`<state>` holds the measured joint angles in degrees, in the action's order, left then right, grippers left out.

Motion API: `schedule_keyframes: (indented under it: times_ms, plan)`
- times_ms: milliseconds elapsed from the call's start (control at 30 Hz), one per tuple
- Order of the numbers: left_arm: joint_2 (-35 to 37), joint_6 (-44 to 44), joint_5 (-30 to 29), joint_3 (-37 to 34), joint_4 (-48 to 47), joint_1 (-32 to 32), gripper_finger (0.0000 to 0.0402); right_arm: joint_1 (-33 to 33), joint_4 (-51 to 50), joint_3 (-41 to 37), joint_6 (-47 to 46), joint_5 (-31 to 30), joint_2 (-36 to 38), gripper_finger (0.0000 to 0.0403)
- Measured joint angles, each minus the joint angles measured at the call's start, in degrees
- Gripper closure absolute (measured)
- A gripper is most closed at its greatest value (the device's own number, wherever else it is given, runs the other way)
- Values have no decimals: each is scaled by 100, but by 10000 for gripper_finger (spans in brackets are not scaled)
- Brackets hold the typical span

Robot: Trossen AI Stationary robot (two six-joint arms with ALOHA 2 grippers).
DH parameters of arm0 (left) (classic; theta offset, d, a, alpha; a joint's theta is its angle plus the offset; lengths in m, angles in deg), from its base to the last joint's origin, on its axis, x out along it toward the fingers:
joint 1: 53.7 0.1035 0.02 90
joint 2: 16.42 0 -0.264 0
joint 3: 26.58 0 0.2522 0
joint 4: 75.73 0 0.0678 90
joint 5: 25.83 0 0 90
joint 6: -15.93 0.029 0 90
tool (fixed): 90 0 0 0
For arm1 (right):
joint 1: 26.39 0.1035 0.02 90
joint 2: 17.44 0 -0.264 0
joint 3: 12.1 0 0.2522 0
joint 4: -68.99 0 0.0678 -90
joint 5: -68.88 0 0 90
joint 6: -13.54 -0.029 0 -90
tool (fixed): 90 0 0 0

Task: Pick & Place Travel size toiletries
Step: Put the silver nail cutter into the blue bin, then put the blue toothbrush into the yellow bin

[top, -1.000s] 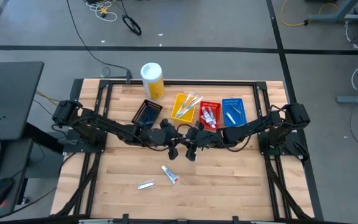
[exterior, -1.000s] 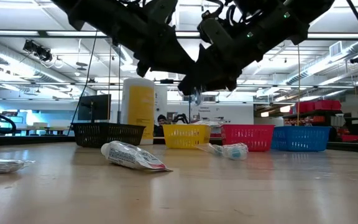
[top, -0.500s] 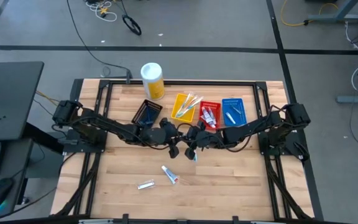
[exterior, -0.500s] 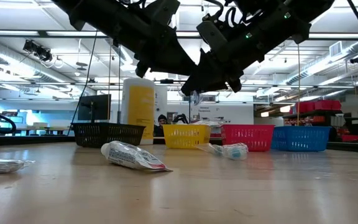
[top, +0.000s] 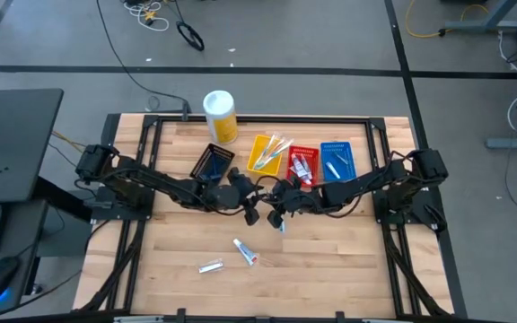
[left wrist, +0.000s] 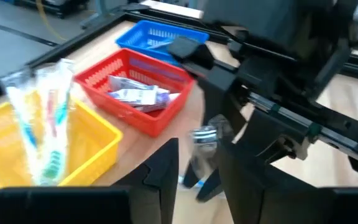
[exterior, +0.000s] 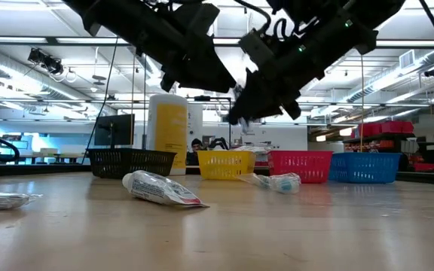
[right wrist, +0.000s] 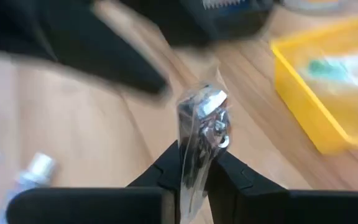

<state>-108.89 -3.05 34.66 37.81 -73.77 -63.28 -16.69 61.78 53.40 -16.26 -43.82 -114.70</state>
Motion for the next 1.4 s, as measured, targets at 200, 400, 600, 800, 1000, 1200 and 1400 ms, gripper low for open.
schedule_keyframes:
  times_ms: [200,400,600,800,1000,1200,1400]
  plan:
    - [0,18,-74,0,-208,4,262,5,-1493,3,-692,-391,153,352]
    - [0,-135,-60,-2,-545,4,259,-168,-3915,3,-1558,-1539,958,352]
    - [0,-164,-51,-2,-555,4,260,-836,-5759,3,-2252,-2626,1602,344]
    - [0,-170,-34,-2,-582,4,260,-1743,-5719,-320,-2565,-2296,1674,342]
    - [0,-174,-32,-2,-578,4,259,-2520,-4750,-1247,-1863,-1465,1670,339]
    - [0,-175,-71,-2,-572,4,259,-3016,-4031,-1772,-1346,-982,1668,304]
    - [0,-177,-82,-2,-572,4,259,-3143,-3760,-1706,-1080,-1172,1675,254]
